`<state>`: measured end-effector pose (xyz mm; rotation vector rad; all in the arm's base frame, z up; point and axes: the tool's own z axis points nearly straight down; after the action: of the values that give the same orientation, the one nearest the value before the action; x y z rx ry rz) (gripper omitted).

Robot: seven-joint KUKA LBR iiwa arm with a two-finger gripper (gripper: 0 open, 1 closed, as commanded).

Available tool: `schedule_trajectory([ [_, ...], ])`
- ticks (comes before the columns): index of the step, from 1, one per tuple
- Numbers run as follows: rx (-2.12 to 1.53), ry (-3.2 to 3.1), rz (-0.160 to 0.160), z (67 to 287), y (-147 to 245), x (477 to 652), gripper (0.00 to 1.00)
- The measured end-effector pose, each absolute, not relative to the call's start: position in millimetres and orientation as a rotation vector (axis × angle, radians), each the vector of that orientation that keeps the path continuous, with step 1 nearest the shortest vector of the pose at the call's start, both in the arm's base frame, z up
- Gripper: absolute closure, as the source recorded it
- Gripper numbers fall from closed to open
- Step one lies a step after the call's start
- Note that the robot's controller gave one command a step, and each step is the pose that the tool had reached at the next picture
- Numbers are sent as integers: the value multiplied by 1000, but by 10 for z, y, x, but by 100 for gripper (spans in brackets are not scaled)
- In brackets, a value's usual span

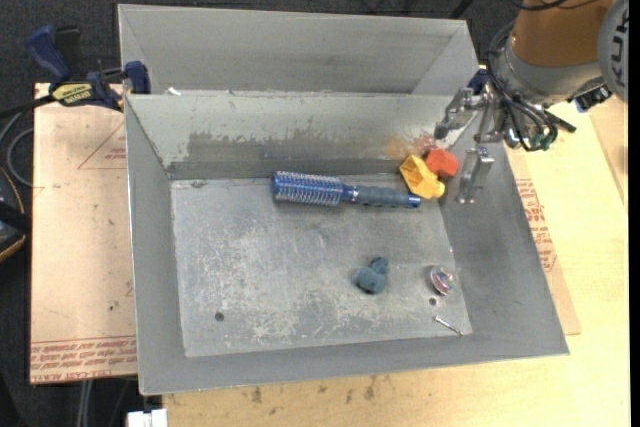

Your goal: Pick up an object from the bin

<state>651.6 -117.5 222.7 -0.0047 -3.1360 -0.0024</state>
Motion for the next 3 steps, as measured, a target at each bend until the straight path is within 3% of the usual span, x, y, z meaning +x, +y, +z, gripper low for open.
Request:
schedule_trajectory([
  [1, 71, -3151, 0, 712, -313, 6479, 0],
  [2, 205, -3142, -6, 1022, 411, 6474, 0],
  [3, 118, -3144, -5, 1218, 714, 6422, 0],
])
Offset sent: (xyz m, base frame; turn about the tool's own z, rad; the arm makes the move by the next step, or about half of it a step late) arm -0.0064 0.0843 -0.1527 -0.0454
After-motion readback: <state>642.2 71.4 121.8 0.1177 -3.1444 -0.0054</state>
